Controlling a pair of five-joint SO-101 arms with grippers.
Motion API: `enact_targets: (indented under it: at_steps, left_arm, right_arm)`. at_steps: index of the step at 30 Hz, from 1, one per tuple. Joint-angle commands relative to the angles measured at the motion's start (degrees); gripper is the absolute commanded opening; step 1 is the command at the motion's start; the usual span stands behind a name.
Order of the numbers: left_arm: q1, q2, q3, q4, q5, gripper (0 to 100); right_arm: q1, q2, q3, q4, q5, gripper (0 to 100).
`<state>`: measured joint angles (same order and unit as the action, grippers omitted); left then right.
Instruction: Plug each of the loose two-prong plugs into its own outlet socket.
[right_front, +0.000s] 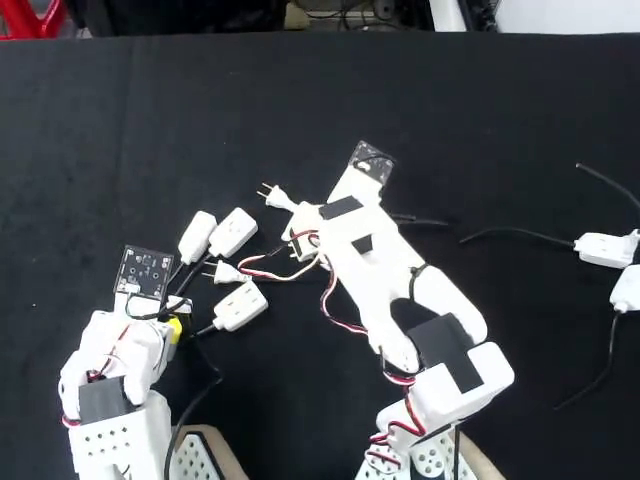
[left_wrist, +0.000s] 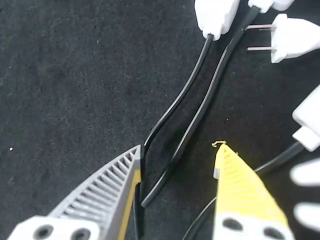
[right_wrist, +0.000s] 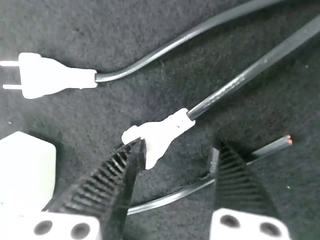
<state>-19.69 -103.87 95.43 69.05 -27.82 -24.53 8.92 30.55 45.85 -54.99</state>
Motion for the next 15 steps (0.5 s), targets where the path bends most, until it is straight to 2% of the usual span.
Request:
enact_targets:
  at_steps: [1, 15]
  left_arm:
    - [-0.4, -0.4, -0.2, -1.4, -0.3, 24]
    - [-0.3, -0.4, -0.2, -1.4, -0.4, 24]
  right_arm:
    - [0.0, 2.6, -0.1, -3.3, 0.1, 19.7]
    - [0.1, 7.1, -4.3, -4.5, 0.6, 19.8]
